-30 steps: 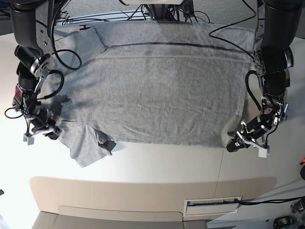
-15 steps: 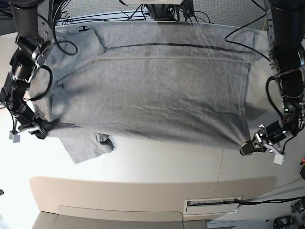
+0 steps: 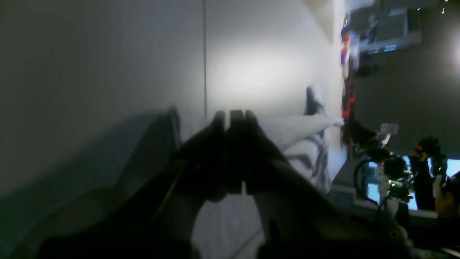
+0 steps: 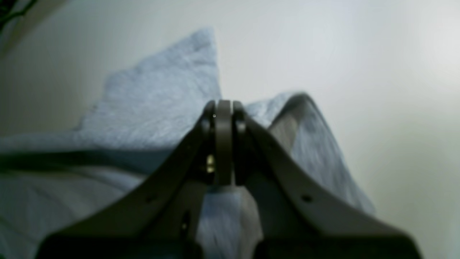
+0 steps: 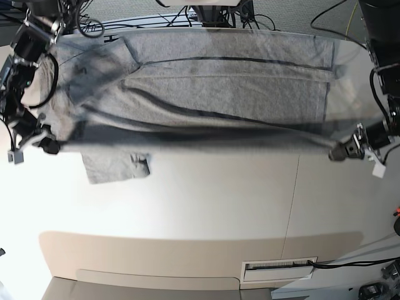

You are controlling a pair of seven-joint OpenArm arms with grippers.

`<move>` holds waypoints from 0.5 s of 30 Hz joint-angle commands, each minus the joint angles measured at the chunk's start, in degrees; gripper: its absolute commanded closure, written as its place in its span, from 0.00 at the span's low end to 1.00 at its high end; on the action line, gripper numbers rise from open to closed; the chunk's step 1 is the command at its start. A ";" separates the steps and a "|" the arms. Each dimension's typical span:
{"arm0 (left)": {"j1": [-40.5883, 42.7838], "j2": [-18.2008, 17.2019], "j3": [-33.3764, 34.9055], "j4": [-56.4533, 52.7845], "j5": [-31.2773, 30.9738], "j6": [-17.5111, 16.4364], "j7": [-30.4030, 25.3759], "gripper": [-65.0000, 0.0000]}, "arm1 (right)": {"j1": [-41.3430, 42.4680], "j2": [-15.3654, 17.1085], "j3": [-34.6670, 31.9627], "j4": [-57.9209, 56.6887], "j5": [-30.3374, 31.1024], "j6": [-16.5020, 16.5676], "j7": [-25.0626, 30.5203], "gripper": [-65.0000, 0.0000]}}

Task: Fold the T-shirt properly
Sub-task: 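Lift the hem with both grippers and fold it over onto the shoulder edge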

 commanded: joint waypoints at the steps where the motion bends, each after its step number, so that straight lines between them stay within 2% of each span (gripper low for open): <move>1: -0.11 -1.60 -0.24 1.44 -1.71 -0.25 0.13 1.00 | -0.59 1.44 0.35 2.25 1.70 0.10 1.03 1.00; 7: 5.68 -1.60 -0.24 7.04 -1.71 -0.25 1.49 1.00 | -9.29 1.42 1.09 8.57 1.68 0.10 1.01 1.00; 11: 8.57 -1.60 -0.24 10.97 -1.71 -0.25 1.90 1.00 | -13.11 1.14 4.70 10.82 1.88 0.10 1.01 1.00; 15: 9.77 -1.60 -0.24 12.72 -1.71 -0.25 2.12 1.00 | -16.33 1.14 8.70 10.95 6.82 0.10 -1.11 1.00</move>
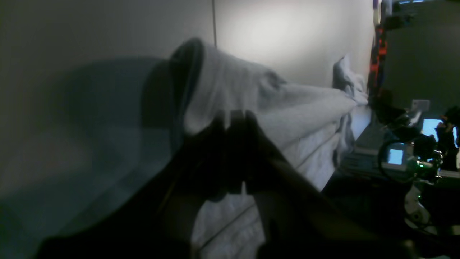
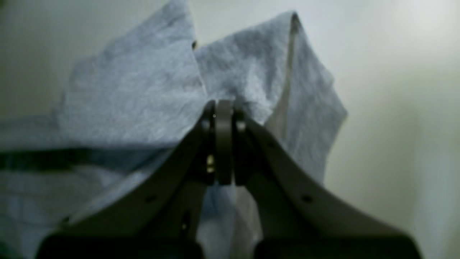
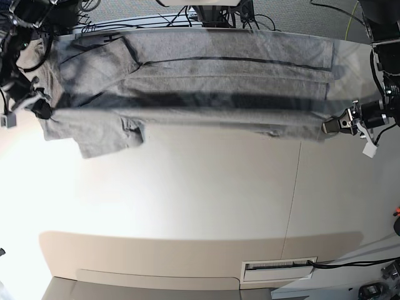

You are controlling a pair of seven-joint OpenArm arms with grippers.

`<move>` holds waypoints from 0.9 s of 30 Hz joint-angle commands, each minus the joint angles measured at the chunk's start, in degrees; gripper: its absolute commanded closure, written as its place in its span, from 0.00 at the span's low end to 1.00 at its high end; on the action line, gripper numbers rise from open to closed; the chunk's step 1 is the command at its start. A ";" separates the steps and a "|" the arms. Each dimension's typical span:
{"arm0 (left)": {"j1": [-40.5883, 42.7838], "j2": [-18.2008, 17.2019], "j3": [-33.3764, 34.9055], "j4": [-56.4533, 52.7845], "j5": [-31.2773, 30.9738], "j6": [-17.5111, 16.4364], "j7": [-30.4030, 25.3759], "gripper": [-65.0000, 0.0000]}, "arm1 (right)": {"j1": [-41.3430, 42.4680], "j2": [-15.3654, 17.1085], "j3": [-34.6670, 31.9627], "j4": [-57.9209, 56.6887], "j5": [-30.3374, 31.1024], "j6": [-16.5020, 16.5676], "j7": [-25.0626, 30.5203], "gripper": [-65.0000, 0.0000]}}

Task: Fold the T-shirt properly
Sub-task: 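Lift the hem with both grippers and fold it over onto the shoulder edge, then open both grippers and release the folded hem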

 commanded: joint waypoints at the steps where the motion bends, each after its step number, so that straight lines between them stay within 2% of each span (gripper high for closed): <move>1: -1.07 -1.62 -0.28 0.83 -1.54 -0.25 0.07 1.00 | -0.22 1.44 1.60 1.03 2.03 0.03 0.35 1.00; 7: -1.05 -1.62 -0.28 0.83 -1.54 -0.25 0.66 1.00 | -2.73 1.46 5.57 1.03 4.81 0.03 -0.26 1.00; 15: -0.74 -1.57 -0.28 0.83 -1.54 -0.25 0.81 0.99 | -2.69 1.42 5.77 1.03 4.74 0.03 -0.04 1.00; 18: -0.74 -1.60 -0.28 0.83 -1.54 -0.25 0.81 0.76 | -2.71 1.42 5.77 1.01 3.48 0.03 -0.33 1.00; 20: -0.74 -1.60 -0.28 0.83 -1.54 -0.25 0.81 0.65 | -2.71 1.42 5.77 1.01 3.43 0.03 -0.63 0.78; 22: -0.74 -1.60 -0.28 0.83 -1.54 -0.25 0.81 0.62 | -2.71 1.44 5.77 1.01 3.52 0.03 -0.92 0.61; 27: -0.74 -1.60 -0.28 0.83 -1.54 -0.25 1.05 0.62 | -2.71 1.46 5.77 1.03 7.61 0.03 -1.75 0.59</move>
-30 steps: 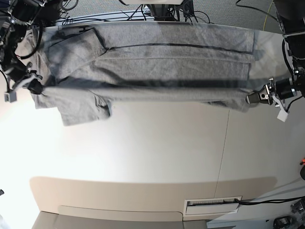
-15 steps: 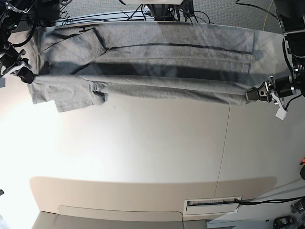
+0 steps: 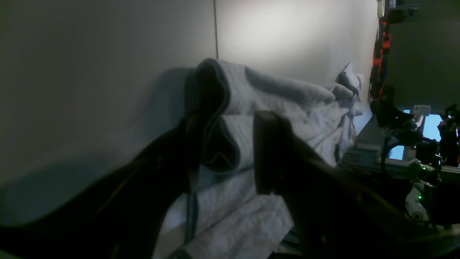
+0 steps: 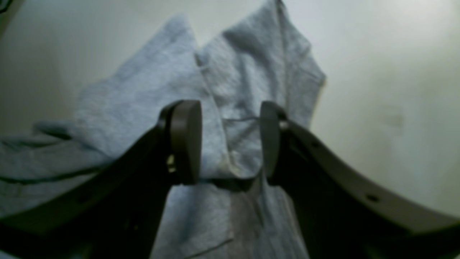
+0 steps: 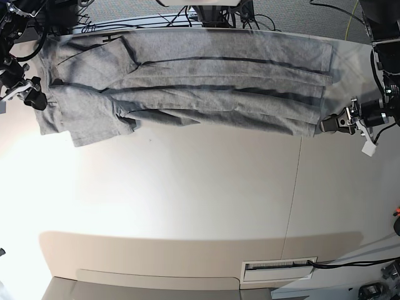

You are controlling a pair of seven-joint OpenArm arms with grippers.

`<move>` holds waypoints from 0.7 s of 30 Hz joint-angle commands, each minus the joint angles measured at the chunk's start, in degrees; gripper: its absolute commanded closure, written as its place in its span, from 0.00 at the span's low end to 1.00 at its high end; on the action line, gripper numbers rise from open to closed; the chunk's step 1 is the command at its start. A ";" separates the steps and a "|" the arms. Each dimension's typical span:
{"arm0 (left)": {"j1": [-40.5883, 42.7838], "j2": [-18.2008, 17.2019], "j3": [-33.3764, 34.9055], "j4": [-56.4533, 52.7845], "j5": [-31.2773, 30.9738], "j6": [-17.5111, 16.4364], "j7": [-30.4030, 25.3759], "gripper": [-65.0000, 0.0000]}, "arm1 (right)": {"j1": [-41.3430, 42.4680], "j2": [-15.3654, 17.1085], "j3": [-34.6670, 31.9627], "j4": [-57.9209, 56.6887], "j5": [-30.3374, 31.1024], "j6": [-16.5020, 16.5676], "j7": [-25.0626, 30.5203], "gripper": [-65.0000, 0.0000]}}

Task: Fold the T-shirt properly
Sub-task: 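Open both grippers and release the folded hem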

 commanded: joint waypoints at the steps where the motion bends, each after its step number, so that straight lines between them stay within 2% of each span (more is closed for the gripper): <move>1: -1.07 -1.55 -0.28 0.76 -1.56 -0.25 0.07 0.62 | 0.33 1.60 0.59 1.03 2.19 0.25 0.85 0.59; 7: -1.09 -1.53 -0.59 0.79 -1.56 -0.25 0.13 0.62 | 1.14 1.60 0.59 1.03 6.71 0.25 1.11 0.59; 12: -1.09 -1.53 -5.35 1.11 -1.56 -0.25 0.11 0.62 | 5.64 1.60 0.59 1.03 8.15 0.25 1.16 0.59; 16: -1.11 -1.55 -10.97 1.84 -1.56 -0.25 -0.11 0.62 | 10.97 1.57 0.52 1.01 3.93 0.25 2.84 0.59; 21: -1.09 -1.53 -12.72 1.92 -1.56 -0.25 -1.44 0.54 | 16.81 1.62 -3.15 1.01 -9.44 0.25 11.17 0.59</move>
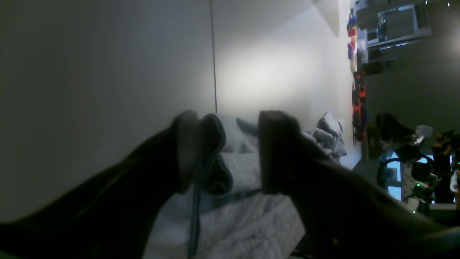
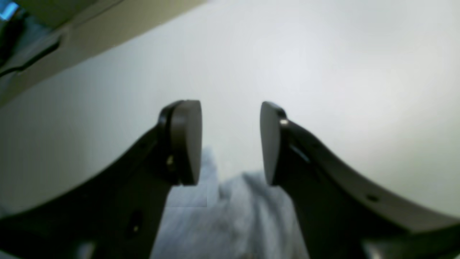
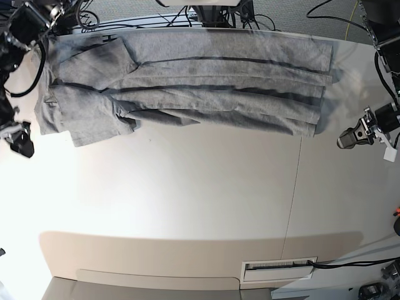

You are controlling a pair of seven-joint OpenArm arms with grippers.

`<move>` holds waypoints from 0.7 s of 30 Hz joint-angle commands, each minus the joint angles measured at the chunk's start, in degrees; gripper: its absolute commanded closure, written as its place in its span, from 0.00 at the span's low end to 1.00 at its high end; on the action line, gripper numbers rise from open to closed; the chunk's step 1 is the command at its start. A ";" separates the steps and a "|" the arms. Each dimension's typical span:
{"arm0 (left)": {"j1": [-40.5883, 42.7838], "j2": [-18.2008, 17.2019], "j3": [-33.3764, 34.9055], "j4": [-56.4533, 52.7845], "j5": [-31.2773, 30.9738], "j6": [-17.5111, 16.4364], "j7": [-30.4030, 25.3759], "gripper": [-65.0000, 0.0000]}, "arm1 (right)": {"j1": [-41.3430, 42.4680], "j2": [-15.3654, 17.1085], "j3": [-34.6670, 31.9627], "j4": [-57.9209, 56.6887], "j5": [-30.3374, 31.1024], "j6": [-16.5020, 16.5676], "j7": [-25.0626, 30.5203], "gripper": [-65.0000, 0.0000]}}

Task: Fold the T-shirt properly
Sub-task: 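Open both grippers and release the folded hem, then grasp the folded shirt's side edge with the right gripper and fold it inward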

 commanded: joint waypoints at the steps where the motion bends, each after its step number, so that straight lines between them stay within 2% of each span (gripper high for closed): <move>1: -1.11 -1.44 -0.39 0.87 -1.60 -0.25 -1.11 0.53 | 1.70 1.40 -1.62 0.92 -0.70 0.45 2.78 0.59; 3: -1.09 -1.20 -0.39 0.87 -1.60 -0.25 -1.90 0.52 | 3.10 1.38 -6.34 0.87 -6.49 0.45 4.76 0.59; 5: -1.11 -0.85 -0.39 0.87 -1.60 -0.25 -1.92 0.52 | 4.04 1.36 -12.07 0.81 -10.67 -0.72 5.60 0.49; 7: -1.09 -0.76 -0.39 0.87 -1.60 -0.25 -1.90 0.52 | 4.26 1.36 -17.97 0.81 -14.01 -4.98 7.30 0.39; 10: -1.09 -0.83 -0.39 0.87 -1.60 -0.25 -1.90 0.52 | 4.26 1.31 -24.50 0.81 -19.80 -10.84 10.60 0.39; 12: -1.09 -0.81 -0.39 0.87 -1.60 -0.25 -1.88 0.52 | 4.28 1.31 -26.43 0.55 -21.88 -13.33 10.62 0.39; 17: -1.09 -0.81 -0.39 0.87 -1.60 -0.25 -1.92 0.52 | 5.57 1.36 -26.38 -7.13 -19.50 -13.55 10.54 0.39; 21: -1.11 -0.79 -0.39 0.87 -1.60 -0.25 -1.95 0.52 | 7.93 1.33 -26.38 -16.72 -13.92 -8.57 10.36 0.39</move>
